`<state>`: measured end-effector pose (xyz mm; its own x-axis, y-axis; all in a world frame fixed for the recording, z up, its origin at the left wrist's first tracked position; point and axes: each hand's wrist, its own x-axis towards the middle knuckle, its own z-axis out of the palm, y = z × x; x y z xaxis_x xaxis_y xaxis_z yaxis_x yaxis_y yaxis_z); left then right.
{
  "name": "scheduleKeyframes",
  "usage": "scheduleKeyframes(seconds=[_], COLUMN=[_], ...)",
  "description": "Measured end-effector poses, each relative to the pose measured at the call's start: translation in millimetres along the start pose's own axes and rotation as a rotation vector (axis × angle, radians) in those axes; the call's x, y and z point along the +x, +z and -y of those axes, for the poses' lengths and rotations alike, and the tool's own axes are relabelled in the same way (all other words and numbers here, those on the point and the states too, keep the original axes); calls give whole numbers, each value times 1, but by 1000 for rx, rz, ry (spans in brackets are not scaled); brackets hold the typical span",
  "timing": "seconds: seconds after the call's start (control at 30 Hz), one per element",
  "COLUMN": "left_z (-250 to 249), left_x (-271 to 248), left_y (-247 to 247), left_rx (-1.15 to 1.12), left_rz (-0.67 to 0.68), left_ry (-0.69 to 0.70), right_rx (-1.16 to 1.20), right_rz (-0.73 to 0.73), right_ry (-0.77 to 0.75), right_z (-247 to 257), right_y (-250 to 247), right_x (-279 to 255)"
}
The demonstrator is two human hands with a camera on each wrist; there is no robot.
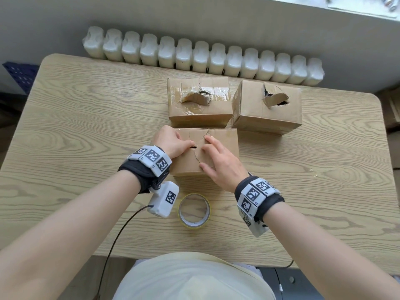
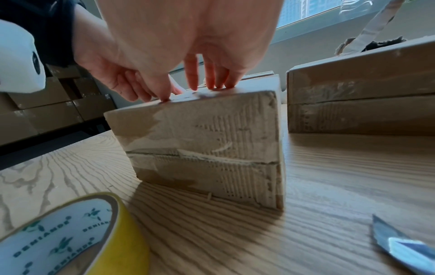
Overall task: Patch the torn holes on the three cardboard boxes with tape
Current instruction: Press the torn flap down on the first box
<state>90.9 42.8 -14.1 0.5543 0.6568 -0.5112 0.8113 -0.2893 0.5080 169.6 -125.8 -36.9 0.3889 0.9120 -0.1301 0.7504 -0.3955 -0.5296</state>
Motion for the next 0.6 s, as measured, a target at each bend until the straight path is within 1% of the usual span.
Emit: scheduleKeyframes(seconds=[0.07,0.1,0.2,0.23,0.27,0.4,0.5,0.6], left_z=[8,14,37,46,54,70,70,69], left_x=[-2,-3,-5,-4,-4,-6,-7,-7], left_y=[-2,-2,3,6,9,11,6,6], left_rx=[50,72,163,185,204,303,390,420], left_rz=[-109,-139,-200,-196,-169,5,68,117], left_ry=[81,173,563,648,690,723,735,750], right_rx=[-23,-52,-137,-159,-178,-240,-229,-192], right_rz=[0,4,40,51,60,89,114,117], right_ry=[5,-9,-28,-20,-13,-21,-30,-49], right_z=[0,0,0,0,0,0,-1,-1], right_y=[-2,-3,-3,-2,-1,-1,-1,2], right_x=[2,4,7,8,8,11,9,-6])
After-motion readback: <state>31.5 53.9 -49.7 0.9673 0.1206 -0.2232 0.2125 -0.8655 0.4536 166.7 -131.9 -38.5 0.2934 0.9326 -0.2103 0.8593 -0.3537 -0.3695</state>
